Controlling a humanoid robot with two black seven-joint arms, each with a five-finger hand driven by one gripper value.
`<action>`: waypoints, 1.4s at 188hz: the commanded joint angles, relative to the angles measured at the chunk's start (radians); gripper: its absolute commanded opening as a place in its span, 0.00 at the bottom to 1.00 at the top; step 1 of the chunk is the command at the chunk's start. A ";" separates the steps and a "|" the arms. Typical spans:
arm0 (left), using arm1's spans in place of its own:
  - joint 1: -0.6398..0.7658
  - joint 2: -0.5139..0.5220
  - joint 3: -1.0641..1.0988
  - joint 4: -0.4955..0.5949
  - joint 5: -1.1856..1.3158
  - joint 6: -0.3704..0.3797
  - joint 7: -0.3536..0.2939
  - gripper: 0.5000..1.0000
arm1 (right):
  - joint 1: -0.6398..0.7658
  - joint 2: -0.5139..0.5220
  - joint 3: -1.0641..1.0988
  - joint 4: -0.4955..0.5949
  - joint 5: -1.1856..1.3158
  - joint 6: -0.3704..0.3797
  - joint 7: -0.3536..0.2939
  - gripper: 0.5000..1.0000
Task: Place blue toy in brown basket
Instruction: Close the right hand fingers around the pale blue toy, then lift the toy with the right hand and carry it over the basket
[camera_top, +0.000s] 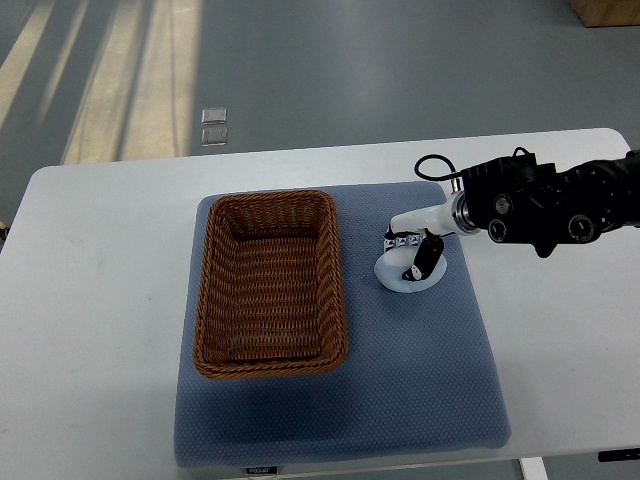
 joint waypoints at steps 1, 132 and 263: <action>0.000 0.000 0.000 0.000 -0.001 0.000 0.000 1.00 | 0.010 -0.008 0.001 0.000 0.003 0.005 0.000 0.00; 0.000 0.000 0.000 0.000 0.000 0.000 0.000 1.00 | 0.196 -0.008 0.166 -0.041 0.009 0.059 0.011 0.00; 0.000 0.000 0.000 0.000 0.000 0.000 0.000 1.00 | 0.004 0.262 0.225 -0.140 0.001 0.039 0.011 0.00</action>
